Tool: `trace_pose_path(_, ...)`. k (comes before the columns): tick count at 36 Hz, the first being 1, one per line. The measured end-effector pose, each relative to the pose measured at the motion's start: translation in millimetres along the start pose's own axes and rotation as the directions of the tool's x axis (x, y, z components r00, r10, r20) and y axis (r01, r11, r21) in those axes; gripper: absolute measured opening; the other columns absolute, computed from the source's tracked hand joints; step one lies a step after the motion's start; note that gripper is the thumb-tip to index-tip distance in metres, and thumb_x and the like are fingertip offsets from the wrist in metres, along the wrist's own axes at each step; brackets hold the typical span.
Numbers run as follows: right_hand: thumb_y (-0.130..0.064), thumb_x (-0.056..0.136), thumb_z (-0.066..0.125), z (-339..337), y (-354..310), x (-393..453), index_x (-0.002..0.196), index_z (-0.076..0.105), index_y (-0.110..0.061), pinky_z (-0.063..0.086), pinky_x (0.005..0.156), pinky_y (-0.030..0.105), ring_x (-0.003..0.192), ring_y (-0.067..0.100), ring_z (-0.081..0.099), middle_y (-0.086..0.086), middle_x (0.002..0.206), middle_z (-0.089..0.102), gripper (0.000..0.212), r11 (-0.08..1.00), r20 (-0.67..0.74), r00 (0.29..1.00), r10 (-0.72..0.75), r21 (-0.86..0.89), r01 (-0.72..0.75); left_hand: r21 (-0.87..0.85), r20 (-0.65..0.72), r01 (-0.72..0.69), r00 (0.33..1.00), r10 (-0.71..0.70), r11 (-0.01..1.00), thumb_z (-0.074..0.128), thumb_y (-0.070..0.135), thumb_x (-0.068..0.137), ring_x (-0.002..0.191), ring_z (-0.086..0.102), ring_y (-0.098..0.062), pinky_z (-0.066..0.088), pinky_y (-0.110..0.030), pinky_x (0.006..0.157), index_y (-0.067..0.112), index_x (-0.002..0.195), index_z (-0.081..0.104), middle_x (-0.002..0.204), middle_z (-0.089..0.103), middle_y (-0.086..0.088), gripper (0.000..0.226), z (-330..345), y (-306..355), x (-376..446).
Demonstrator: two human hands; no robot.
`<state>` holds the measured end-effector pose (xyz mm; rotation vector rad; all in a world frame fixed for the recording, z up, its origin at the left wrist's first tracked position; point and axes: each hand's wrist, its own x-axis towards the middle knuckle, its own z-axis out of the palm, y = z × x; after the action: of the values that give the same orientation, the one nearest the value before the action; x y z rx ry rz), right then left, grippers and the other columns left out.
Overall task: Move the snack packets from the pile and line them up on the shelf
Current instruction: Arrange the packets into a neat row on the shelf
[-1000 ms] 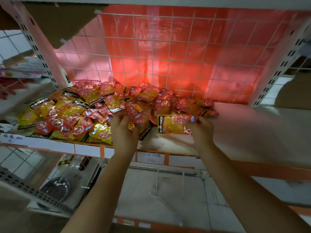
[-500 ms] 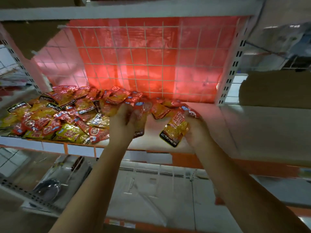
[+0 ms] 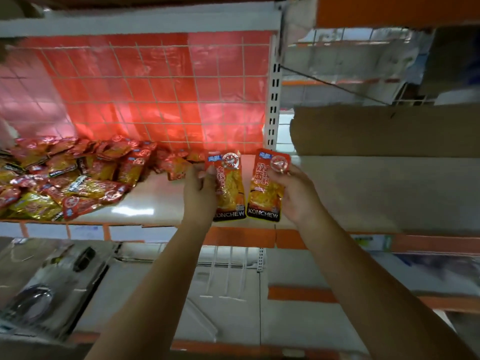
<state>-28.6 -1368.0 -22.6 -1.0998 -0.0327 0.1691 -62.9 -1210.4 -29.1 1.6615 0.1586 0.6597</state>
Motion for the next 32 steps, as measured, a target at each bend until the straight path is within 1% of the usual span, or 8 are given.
trace_pose_path(6, -0.005, 0.086, 0.061, -28.6, -9.0, -32.6, 0.103, 0.064, -0.016, 0.056, 0.076, 0.04, 0.082, 0.02, 0.068, 0.002, 0.089, 0.07, 0.02, 0.997, -0.145, 0.986, -0.083, -0.014, 0.081, -0.11, 0.092, 0.046, 0.995, -0.036, 0.993, 0.043, 0.015, 0.099, 0.042, 0.045, 0.002, 0.04, -0.016, 0.045, 0.014, 0.098, 0.043, 0.06, 0.046, 0.0, 0.002, 34.3, 11.8, -33.4)
trace_pose_path(9, -0.008, 0.087, 0.061, -45.4, -17.7, -43.0, 0.103, 0.063, -0.018, 0.054, 0.077, 0.038, 0.085, 0.021, 0.068, 0.002, 0.092, 0.07, 0.019, 0.996, -0.214, 0.974, -0.072, -0.066, 0.059, -0.163, 0.14, 0.135, 0.984, -0.113, 0.977, 0.05, 0.018, 0.096, 0.051, 0.056, 0.003, 0.047, -0.014, 0.048, 0.014, 0.11, 0.043, 0.073, 0.059, -0.001, 0.016, 50.2, 19.9, -50.7)
trace_pose_path(12, -0.002, 0.085, 0.06, -68.7, -30.9, -52.3, 0.098, 0.064, -0.02, 0.053, 0.069, 0.032, 0.08, 0.02, 0.069, 0.002, 0.088, 0.07, 0.022, 0.995, -0.262, 0.963, -0.063, -0.092, 0.04, -0.183, 0.227, 0.213, 0.959, -0.17, 0.96, 0.055, 0.02, 0.093, 0.07, 0.065, -0.007, 0.055, -0.02, 0.057, 0.019, 0.118, 0.042, 0.088, 0.064, 0.0, 0.027, 69.3, 27.6, -68.5)
trace_pose_path(17, 0.01, 0.079, 0.051, -120.1, -54.5, -67.6, 0.111, 0.06, -0.01, 0.049, 0.062, 0.028, 0.082, 0.021, 0.065, 0.005, 0.09, 0.066, 0.038, 0.995, -0.287, 0.955, -0.075, -0.089, 0.051, -0.247, 0.278, 0.287, 0.936, -0.216, 0.925, 0.047, 0.006, 0.096, 0.072, 0.065, -0.011, 0.056, -0.027, 0.061, 0.021, 0.115, 0.046, 0.09, 0.064, 0.001, 0.024, 118.1, 37.1, -94.8)
trace_pose_path(20, 0.011, 0.079, 0.045, -160.4, -67.3, -74.0, 0.104, 0.062, -0.012, 0.052, 0.063, 0.029, 0.075, 0.018, 0.066, 0.004, 0.083, 0.066, 0.038, 0.997, -0.247, 0.967, -0.063, -0.066, 0.048, -0.267, 0.282, 0.303, 0.932, -0.227, 0.915, 0.044, 0.004, 0.097, 0.081, 0.064, -0.018, 0.055, -0.036, 0.074, 0.026, 0.109, 0.049, 0.094, 0.063, -0.001, 0.026, 162.5, 40.5, -112.5)
trace_pose_path(26, 0.012, 0.077, 0.048, -270.4, -107.4, -70.3, 0.092, 0.064, -0.017, 0.051, 0.084, 0.048, 0.082, 0.028, 0.065, 0.006, 0.082, 0.067, 0.037, 0.989, -0.297, 0.951, -0.087, -0.143, 0.046, -0.242, 0.309, 0.289, 0.928, -0.209, 0.926, 0.037, 0.0, 0.098, 0.086, 0.064, -0.02, 0.055, -0.041, 0.078, 0.016, 0.116, 0.043, 0.102, 0.062, -0.008, 0.025, 277.5, 48.0, -157.8)
trace_pose_path(29, 0.011, 0.08, 0.051, -328.2, -133.4, -69.4, 0.085, 0.063, -0.022, 0.052, 0.081, 0.047, 0.078, 0.025, 0.065, 0.003, 0.081, 0.067, 0.036, 0.986, -0.322, 0.943, -0.082, -0.165, 0.029, -0.227, 0.311, 0.295, 0.925, -0.218, 0.928, 0.037, -0.002, 0.097, 0.092, 0.063, -0.025, 0.053, -0.044, 0.082, 0.017, 0.115, 0.045, 0.108, 0.06, -0.012, 0.028, 333.6, 53.3, -179.2)
trace_pose_path(32, 0.005, 0.084, 0.054, -373.3, -158.4, -72.0, 0.094, 0.064, -0.02, 0.053, 0.074, 0.039, 0.077, 0.022, 0.066, 0.002, 0.085, 0.067, 0.028, 0.985, -0.355, 0.932, -0.072, -0.172, 0.011, -0.21, 0.326, 0.341, 0.908, -0.264, 0.916, 0.038, 0.0, 0.097, 0.09, 0.064, -0.023, 0.055, -0.039, 0.078, 0.015, 0.12, 0.046, 0.107, 0.061, -0.011, 0.029, 379.7, 61.6, -197.4)
